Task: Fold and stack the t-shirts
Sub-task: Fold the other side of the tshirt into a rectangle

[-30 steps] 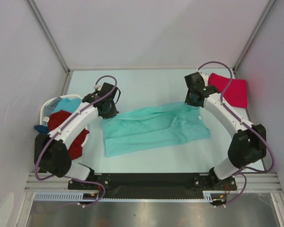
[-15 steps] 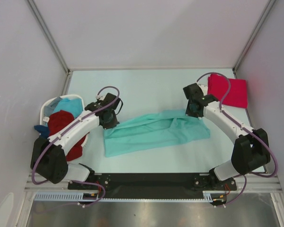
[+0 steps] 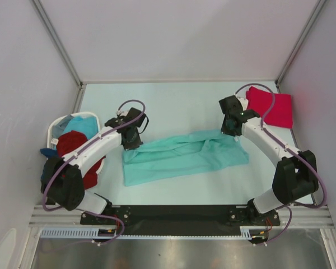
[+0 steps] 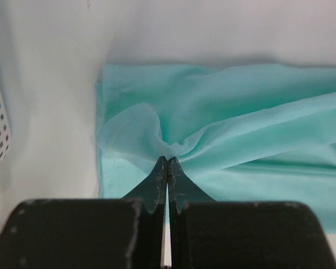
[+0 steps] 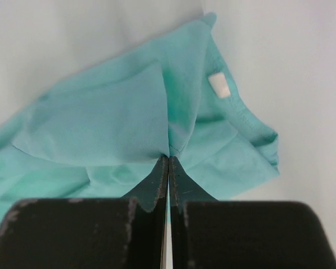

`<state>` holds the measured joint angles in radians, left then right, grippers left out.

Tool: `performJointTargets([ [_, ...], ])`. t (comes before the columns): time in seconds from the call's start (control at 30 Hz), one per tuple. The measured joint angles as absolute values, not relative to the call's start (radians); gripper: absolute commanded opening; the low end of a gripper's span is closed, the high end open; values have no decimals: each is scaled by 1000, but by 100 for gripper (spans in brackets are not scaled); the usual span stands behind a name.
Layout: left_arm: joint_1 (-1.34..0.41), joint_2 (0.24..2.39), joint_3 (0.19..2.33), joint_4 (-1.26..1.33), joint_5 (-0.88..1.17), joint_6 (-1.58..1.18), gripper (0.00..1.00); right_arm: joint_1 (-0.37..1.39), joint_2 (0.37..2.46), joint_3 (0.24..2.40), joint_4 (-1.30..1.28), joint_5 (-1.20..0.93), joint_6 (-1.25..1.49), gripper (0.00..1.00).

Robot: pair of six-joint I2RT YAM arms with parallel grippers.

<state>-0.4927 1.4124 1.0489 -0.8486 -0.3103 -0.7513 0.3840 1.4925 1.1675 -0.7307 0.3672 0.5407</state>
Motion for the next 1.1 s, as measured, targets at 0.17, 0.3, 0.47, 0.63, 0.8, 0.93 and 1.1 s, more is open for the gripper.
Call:
performJointTargets([
  [0.17,-469,1546,1214,-841,-322,-722,0,333,1597,1324,-707,358,533,0],
  [0.3,-433,1645,1345,-824,-323,-697,0,311,1687,1433,-681,352,521,0],
  [0.47,-393,1754,1462,-823,-319,-672,0,293,1819,1571,-672,336,517,0],
  [0.63,-356,1869,1575,-829,-310,-654,0,277,1935,1686,-666,321,512,0],
  [0.8,-315,1985,1716,-853,-299,-635,0,257,2059,1824,-672,305,504,0],
  [0.93,-290,2084,1856,-878,-288,-625,0,241,2166,1947,-685,297,499,0],
  [1.1,-269,2178,1994,-910,-274,-619,0,226,2279,2093,-716,283,496,0],
])
